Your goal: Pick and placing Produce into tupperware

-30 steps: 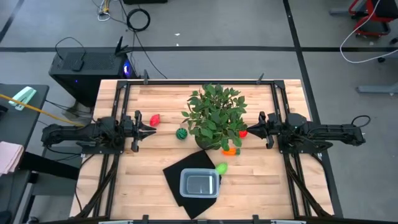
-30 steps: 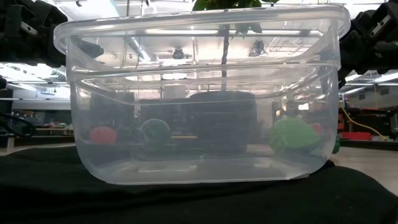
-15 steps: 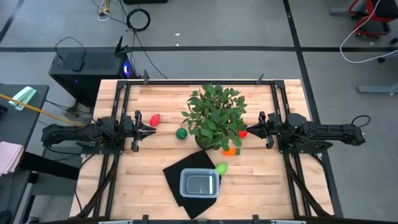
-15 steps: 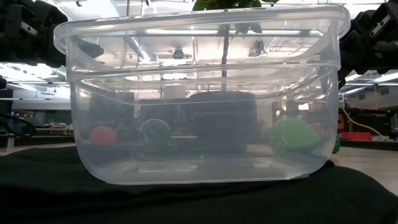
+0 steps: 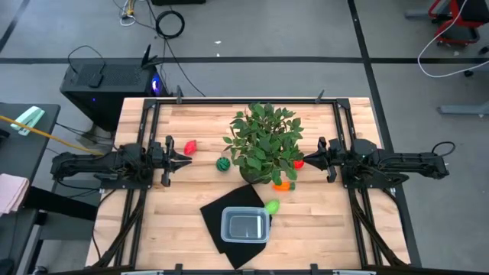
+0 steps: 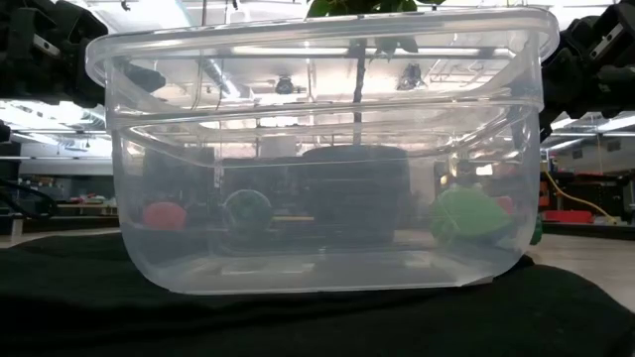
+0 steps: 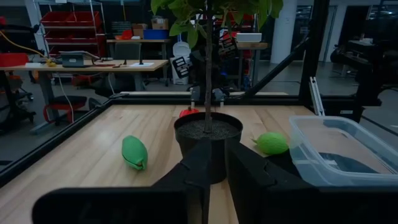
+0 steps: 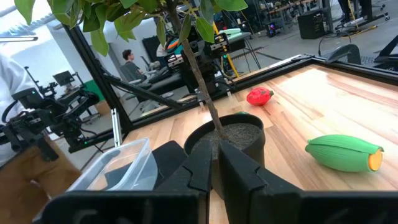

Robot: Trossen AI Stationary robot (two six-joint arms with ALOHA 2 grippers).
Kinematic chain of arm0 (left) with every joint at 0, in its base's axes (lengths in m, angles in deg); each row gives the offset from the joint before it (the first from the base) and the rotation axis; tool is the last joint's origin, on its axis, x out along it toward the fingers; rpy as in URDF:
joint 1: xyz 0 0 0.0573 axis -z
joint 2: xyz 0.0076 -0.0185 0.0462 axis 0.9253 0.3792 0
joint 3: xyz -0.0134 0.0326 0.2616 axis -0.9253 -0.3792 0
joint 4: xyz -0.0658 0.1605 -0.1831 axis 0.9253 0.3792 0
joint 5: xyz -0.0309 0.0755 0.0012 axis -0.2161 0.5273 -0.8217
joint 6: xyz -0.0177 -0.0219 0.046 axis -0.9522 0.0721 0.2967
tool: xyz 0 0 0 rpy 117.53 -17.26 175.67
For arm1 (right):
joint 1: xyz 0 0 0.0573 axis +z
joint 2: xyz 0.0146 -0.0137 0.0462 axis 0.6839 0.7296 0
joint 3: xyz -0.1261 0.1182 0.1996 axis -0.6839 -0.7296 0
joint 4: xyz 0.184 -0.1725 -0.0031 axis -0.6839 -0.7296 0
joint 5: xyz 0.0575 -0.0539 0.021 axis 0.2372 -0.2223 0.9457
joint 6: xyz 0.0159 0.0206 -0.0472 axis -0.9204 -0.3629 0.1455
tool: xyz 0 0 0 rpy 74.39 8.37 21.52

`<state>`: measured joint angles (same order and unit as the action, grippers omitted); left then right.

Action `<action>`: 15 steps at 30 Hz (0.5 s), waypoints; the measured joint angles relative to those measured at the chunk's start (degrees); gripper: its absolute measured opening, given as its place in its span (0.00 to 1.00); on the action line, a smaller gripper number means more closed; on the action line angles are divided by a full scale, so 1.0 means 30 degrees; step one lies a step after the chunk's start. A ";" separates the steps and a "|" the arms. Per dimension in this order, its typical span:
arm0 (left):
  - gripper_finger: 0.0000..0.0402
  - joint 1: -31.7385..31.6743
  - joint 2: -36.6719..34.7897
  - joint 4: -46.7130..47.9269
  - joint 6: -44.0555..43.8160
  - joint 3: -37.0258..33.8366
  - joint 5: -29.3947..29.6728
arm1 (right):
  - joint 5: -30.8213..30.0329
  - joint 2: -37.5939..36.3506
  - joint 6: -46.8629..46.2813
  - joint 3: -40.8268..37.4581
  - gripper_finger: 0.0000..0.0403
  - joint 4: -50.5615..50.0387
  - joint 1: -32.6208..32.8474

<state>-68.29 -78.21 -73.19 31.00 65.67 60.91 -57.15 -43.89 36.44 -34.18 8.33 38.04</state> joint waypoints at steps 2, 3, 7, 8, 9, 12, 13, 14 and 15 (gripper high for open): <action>0.15 -0.0001 0.0001 0.0003 0.0000 0.0002 0.0004 | -0.0003 -0.0005 0.0000 0.0000 0.08 -0.0001 -0.0003; 0.15 0.0005 0.0000 0.0003 0.0000 0.0000 0.0006 | -0.0005 -0.0005 0.0000 0.0000 0.08 -0.0001 -0.0005; 0.14 -0.0001 -0.0001 -0.0004 0.0000 0.0000 0.0006 | -0.0002 -0.0004 0.0000 0.0000 0.08 0.0002 -0.0002; 0.14 -0.0001 0.0003 -0.0004 0.0000 0.0007 0.0000 | -0.0006 -0.0001 0.0000 0.0000 0.08 0.0006 -0.0006; 0.14 0.0006 0.0003 -0.0001 0.0000 0.0000 0.0003 | -0.0005 0.0001 0.0000 0.0000 0.08 0.0006 0.0000; 0.13 -0.0001 0.0003 0.0001 0.0000 0.0000 -0.0001 | -0.0006 -0.0006 0.0000 0.0000 0.08 0.0006 -0.0006; 0.13 -0.0001 -0.0003 0.0001 -0.0002 0.0000 0.0000 | 0.0001 0.0001 0.0000 0.0000 0.08 0.0005 -0.0005; 0.13 -0.0001 0.0003 0.0003 0.0000 0.0000 -0.0001 | -0.0006 0.0001 0.0000 0.0000 0.08 -0.0001 -0.0004; 0.13 0.0000 0.0003 0.0002 0.0000 0.0000 -0.0001 | 0.0001 -0.0001 0.0000 0.0000 0.08 0.0003 -0.0006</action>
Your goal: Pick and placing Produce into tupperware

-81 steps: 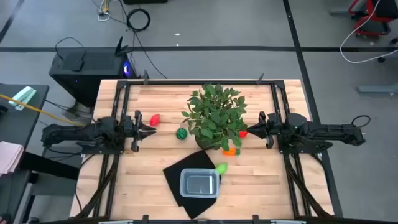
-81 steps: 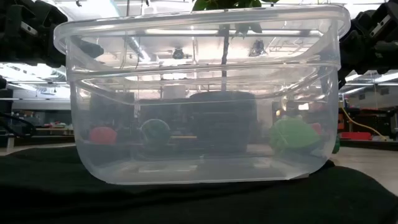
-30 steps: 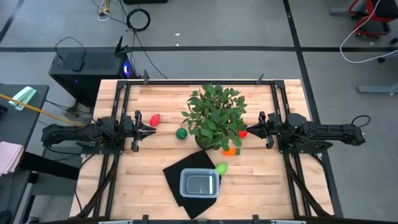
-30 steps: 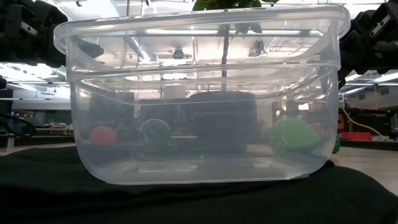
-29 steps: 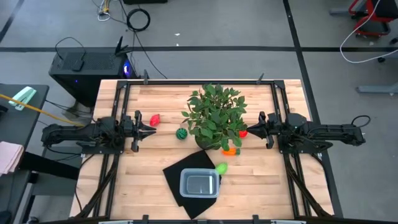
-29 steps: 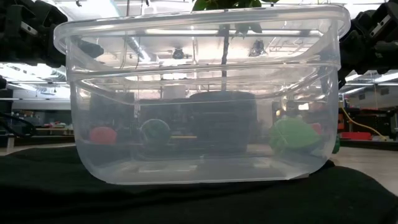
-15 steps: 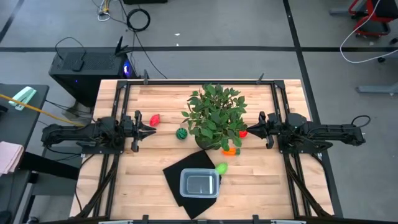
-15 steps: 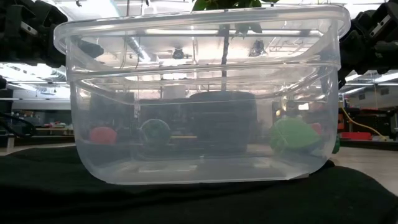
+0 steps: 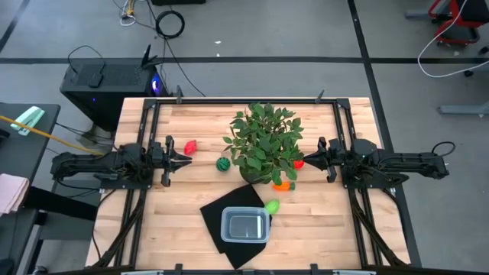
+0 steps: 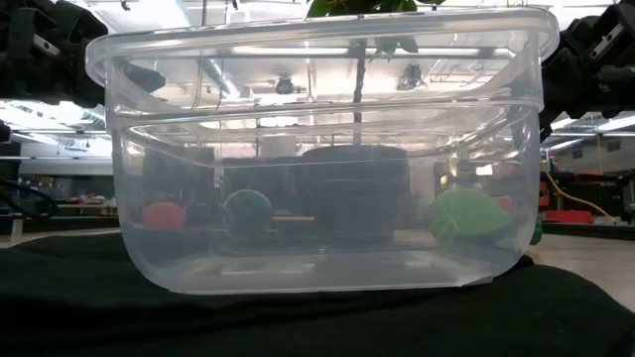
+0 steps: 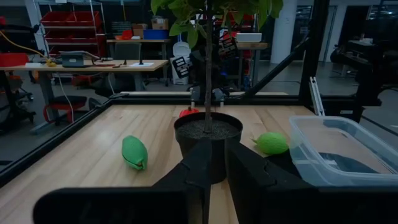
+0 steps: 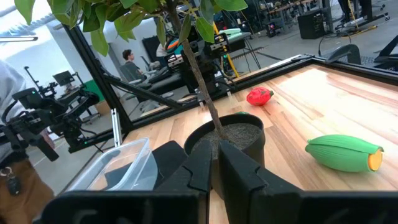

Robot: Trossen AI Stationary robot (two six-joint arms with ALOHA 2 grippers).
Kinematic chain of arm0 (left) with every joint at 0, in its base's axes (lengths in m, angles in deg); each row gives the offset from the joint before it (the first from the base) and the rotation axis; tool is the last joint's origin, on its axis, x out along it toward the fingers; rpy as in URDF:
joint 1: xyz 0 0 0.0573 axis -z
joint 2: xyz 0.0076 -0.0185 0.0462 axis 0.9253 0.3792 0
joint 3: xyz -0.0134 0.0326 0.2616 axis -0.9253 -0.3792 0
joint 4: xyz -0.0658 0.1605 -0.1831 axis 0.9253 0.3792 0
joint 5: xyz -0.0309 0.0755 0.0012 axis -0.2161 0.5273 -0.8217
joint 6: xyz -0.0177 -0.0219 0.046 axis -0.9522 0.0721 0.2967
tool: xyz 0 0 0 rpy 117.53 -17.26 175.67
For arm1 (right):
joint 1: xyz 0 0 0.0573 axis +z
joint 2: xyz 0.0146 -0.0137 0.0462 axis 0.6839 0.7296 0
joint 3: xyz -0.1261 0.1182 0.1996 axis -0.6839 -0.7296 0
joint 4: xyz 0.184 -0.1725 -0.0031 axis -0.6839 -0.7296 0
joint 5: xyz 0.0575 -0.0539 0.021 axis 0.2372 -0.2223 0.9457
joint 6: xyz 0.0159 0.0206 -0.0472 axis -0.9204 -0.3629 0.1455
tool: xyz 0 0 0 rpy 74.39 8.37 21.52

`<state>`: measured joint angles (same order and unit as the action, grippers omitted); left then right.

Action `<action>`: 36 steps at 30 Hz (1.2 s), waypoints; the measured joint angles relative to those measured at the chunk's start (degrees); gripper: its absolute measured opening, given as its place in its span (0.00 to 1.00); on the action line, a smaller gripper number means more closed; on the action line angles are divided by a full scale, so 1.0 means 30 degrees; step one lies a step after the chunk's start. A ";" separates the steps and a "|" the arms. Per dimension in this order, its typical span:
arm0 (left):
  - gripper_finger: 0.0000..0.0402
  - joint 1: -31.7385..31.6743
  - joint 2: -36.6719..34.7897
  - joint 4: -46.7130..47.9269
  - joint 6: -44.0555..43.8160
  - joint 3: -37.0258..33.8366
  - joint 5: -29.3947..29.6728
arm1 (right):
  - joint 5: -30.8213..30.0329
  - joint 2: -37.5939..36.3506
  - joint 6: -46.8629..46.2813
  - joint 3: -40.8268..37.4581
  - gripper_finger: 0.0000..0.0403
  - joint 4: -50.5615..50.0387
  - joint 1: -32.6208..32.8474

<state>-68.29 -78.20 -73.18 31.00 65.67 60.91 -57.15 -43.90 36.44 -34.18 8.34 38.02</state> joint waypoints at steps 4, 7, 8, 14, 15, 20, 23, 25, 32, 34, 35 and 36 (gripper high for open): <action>0.14 0.0003 -0.0007 -0.0003 0.0000 0.0000 0.0004 | -0.0005 -0.0005 0.0000 0.0000 0.08 0.0002 0.0003; 0.15 -0.0001 -0.0004 -0.0001 0.0000 0.0000 0.0000 | 0.0000 0.0001 0.0000 0.0000 0.08 -0.0004 0.0006; 0.15 0.0001 0.0000 0.0001 0.0000 0.0000 0.0000 | -0.0007 -0.0005 0.0000 0.0000 0.08 0.0002 0.0006; 0.13 0.0001 -0.0002 -0.0001 0.0000 0.0000 0.0000 | -0.0007 -0.0002 0.0000 0.0000 0.08 0.0000 0.0000; 0.13 0.0001 0.0000 -0.0001 -0.0002 0.0003 0.0002 | -0.0007 -0.0005 0.0000 0.0000 0.08 -0.0005 0.0003; 0.14 0.0006 -0.0007 -0.0006 0.0000 0.0007 0.0000 | -0.0007 0.0002 0.0000 0.0000 0.08 -0.0004 0.0007; 0.15 -0.0001 -0.0005 0.0001 0.0000 0.0005 0.0007 | -0.0004 0.0000 0.0000 0.0000 0.08 0.0000 0.0001; 0.15 -0.0001 -0.0004 -0.0003 -0.0004 0.0001 0.0004 | -0.0003 -0.0005 0.0000 0.0000 0.08 -0.0005 0.0000; 0.13 0.0003 -0.0004 -0.0003 0.0000 0.0000 0.0000 | -0.0005 -0.0003 0.0000 0.0000 0.08 0.0000 0.0002; 0.13 -0.0001 -0.0007 0.0000 -0.0001 0.0007 0.0000 | -0.0003 -0.0002 0.0000 0.0000 0.08 0.0000 0.0000; 0.13 -0.0001 -0.0007 -0.0004 -0.0005 0.0000 0.0000 | -0.0005 0.0002 0.0000 0.0000 0.08 0.0002 0.0002; 0.13 -0.0001 0.0000 0.0001 -0.0007 0.0005 0.0000 | -0.0007 -0.0004 0.0000 0.0000 0.08 -0.0005 0.0000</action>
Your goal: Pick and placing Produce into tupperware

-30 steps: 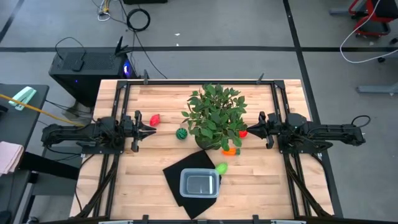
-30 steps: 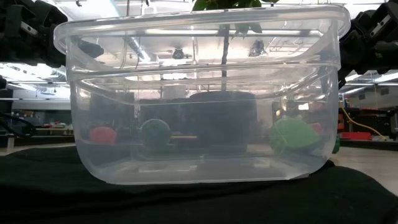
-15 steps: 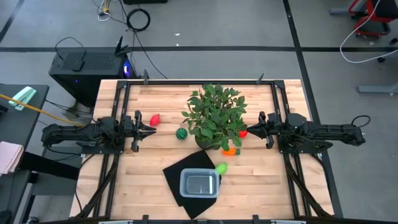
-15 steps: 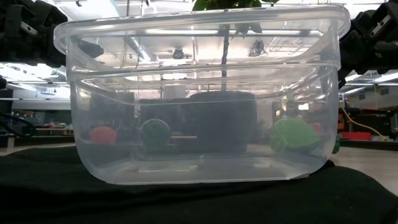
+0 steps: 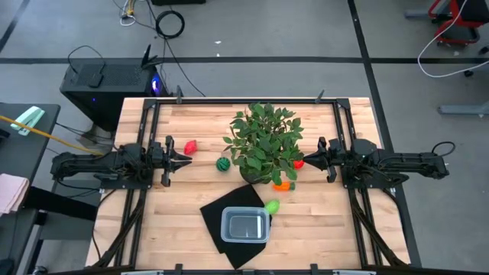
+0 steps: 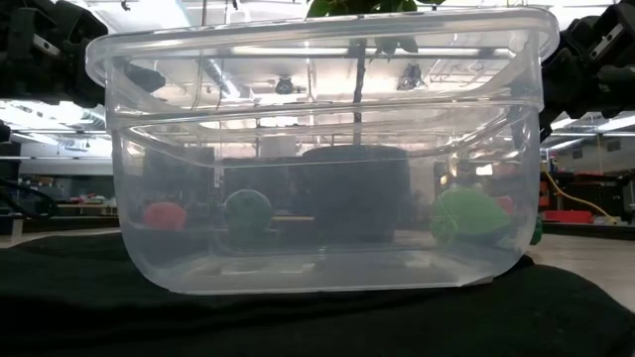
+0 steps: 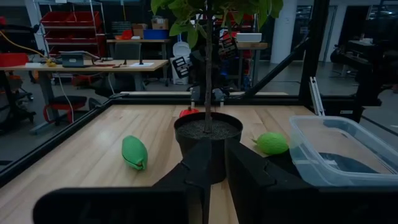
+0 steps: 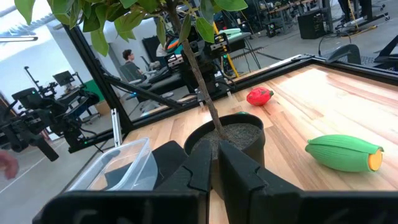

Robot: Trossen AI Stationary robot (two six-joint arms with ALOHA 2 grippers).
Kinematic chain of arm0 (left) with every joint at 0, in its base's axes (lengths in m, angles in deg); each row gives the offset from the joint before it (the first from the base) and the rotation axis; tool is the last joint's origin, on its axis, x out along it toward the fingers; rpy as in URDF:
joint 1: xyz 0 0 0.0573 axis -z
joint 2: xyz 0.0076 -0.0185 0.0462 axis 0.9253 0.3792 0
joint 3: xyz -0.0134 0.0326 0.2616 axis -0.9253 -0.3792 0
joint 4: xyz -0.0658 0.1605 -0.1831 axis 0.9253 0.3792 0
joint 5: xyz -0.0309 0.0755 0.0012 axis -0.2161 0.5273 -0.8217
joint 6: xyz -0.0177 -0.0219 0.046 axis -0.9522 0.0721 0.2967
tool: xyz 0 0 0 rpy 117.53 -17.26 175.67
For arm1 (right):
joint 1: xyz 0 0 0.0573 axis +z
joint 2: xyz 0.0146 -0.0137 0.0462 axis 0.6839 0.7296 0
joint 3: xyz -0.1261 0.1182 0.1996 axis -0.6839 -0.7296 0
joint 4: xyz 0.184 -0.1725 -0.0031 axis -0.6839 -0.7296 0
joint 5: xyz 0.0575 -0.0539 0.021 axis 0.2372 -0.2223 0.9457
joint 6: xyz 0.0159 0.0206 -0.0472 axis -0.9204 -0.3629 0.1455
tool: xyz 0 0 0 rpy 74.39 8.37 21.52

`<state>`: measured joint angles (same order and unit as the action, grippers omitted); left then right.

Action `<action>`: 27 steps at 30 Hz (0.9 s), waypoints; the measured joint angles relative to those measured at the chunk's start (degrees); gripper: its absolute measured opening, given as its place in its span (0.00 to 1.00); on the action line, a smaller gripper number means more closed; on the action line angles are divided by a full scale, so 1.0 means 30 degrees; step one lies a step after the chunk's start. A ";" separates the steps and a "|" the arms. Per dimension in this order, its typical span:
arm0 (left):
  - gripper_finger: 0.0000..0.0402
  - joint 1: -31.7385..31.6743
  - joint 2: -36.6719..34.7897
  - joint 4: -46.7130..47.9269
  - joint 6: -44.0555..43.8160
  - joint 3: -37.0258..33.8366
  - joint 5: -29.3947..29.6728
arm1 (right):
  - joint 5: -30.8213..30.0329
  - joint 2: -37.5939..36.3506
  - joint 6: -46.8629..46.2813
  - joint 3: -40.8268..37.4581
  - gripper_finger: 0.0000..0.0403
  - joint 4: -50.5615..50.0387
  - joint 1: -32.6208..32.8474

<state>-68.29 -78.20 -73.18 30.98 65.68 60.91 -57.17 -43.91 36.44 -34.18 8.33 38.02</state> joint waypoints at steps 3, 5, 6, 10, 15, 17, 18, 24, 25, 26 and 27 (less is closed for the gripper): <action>0.14 0.0000 -0.0007 0.0000 0.0007 -0.0005 0.0002 | 0.0000 0.0000 0.0000 0.0000 0.08 0.0007 0.0001; 0.15 0.0000 -0.0007 -0.0007 0.0007 -0.0005 0.0007 | 0.0000 -0.0001 0.0000 0.0000 0.08 0.0002 0.0005; 0.15 0.0007 -0.0007 -0.0001 0.0000 -0.0005 0.0001 | 0.0004 0.0004 0.0000 0.0000 0.08 0.0000 0.0005; 0.14 0.0002 0.0000 -0.0004 0.0003 -0.0003 0.0006 | 0.0006 -0.0001 0.0000 0.0000 0.08 0.0006 0.0004; 0.13 0.0007 0.0000 0.0000 0.0000 -0.0005 0.0007 | 0.0007 0.0004 0.0000 0.0000 0.08 0.0000 0.0002; 0.13 0.0002 -0.0002 -0.0003 0.0000 -0.0005 0.0000 | 0.0000 0.0006 0.0000 0.0000 0.08 0.0007 0.0004; 0.13 0.0002 -0.0005 0.0000 0.0000 -0.0005 0.0005 | 0.0002 0.0003 0.0000 0.0000 0.08 0.0002 0.0003; 0.15 0.0000 0.0000 -0.0004 0.0007 -0.0005 0.0004 | 0.0006 0.0006 0.0000 0.0000 0.08 0.0006 0.0007; 0.14 0.0007 -0.0007 0.0000 0.0007 -0.0004 0.0007 | 0.0002 0.0006 0.0000 0.0000 0.08 0.0002 0.0005; 0.14 0.0000 0.0000 0.0000 0.0000 -0.0005 0.0000 | 0.0000 0.0003 0.0000 0.0000 0.08 0.0003 0.0000; 0.14 0.0007 0.0000 -0.0005 0.0000 -0.0003 0.0000 | 0.0000 0.0003 0.0000 0.0000 0.08 0.0004 0.0004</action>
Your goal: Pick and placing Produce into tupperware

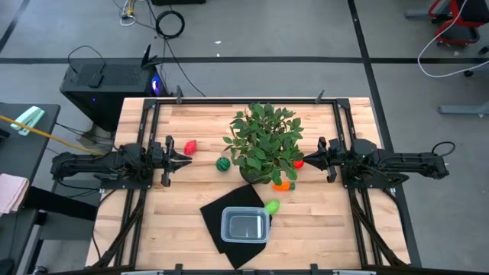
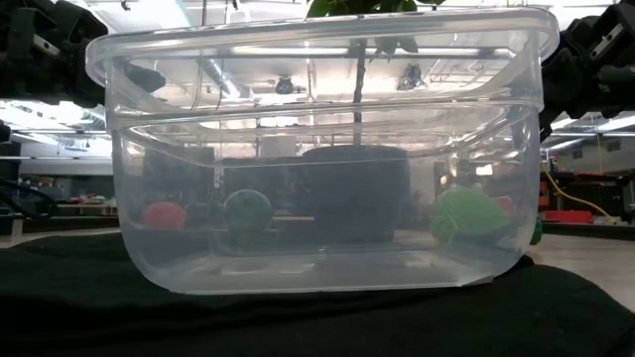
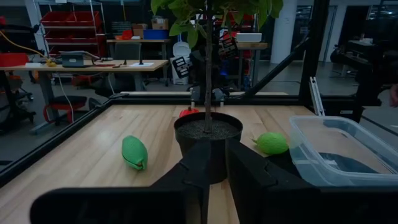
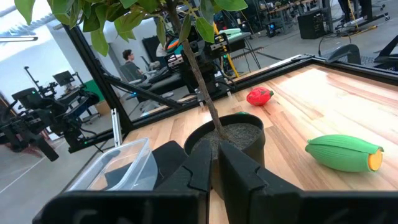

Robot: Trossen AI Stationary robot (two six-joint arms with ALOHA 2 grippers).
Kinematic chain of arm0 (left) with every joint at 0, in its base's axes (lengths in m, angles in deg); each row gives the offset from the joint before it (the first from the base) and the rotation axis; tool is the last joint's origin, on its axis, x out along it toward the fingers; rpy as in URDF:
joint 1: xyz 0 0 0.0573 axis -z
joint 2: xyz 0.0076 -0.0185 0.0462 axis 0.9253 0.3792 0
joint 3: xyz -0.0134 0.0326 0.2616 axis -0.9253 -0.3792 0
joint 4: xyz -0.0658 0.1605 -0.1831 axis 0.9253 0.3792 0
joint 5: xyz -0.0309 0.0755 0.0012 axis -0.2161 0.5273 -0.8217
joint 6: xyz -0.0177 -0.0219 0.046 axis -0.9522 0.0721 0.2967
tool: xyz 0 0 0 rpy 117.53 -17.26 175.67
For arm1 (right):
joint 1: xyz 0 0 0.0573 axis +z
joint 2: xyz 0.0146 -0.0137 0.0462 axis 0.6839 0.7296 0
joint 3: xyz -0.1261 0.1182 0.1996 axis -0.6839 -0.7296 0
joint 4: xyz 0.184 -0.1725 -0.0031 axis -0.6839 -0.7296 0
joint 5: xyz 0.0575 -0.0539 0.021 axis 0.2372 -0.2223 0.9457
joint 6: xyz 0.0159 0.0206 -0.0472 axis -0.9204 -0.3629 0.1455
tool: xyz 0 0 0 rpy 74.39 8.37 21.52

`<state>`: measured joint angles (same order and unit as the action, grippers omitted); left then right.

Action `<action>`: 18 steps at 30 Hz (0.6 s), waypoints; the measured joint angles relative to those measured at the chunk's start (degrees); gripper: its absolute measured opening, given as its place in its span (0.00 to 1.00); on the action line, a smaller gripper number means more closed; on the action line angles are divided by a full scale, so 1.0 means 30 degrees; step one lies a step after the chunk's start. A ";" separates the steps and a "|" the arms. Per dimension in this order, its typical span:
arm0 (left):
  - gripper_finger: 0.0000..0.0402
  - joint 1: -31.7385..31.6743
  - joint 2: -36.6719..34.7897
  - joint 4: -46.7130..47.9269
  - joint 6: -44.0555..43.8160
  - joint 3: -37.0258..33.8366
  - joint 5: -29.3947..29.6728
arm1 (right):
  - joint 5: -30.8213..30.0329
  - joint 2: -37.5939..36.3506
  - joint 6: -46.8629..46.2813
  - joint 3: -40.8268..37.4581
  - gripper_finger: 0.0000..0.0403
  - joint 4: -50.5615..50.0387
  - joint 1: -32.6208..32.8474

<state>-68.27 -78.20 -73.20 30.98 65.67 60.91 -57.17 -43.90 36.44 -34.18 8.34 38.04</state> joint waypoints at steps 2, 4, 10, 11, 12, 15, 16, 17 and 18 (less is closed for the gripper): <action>0.13 -0.0007 0.0000 0.0005 0.0004 0.0002 0.0004 | 0.0005 0.0001 0.0000 0.0000 0.08 -0.0004 0.0001; 0.13 -0.0002 -0.0002 0.0000 0.0022 -0.0002 0.0002 | 0.0000 -0.0003 0.0000 0.0000 0.08 0.0003 0.0003; 0.14 -0.0003 0.0000 0.0001 0.0969 -0.0002 0.0007 | 0.0002 0.0004 0.0000 0.0000 0.08 -0.0004 -0.0004; 0.15 -0.0007 -0.0003 -0.0002 0.0969 -0.0002 0.0007 | 0.0000 0.0001 0.0000 0.0000 0.08 0.0001 -0.0001; 0.15 0.0000 -0.0002 0.0000 0.0969 0.0000 0.0007 | 0.0000 0.0001 0.0000 0.0000 0.08 0.0000 0.0002; 0.15 0.0000 -0.0007 0.0005 0.0984 -0.0002 0.0007 | 0.0001 0.0004 0.0000 0.0000 0.08 0.0006 0.0003; 0.14 -0.0007 -0.0007 0.0000 0.0984 0.0005 0.0007 | 0.0000 -0.0003 -0.0006 0.0000 0.08 0.0047 0.0004; 0.14 -0.0007 -0.0007 -0.0002 0.0988 -0.0002 0.0007 | 0.0007 0.0004 -0.0007 0.0000 0.08 0.0166 0.0004; 0.13 -0.0007 -0.0007 0.0002 0.0987 -0.0002 0.0000 | 0.0007 0.0004 -0.0075 0.0007 0.08 0.0312 0.0004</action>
<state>-68.29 -78.22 -73.19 33.94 65.67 60.91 -57.15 -43.89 36.21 -34.16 9.27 38.05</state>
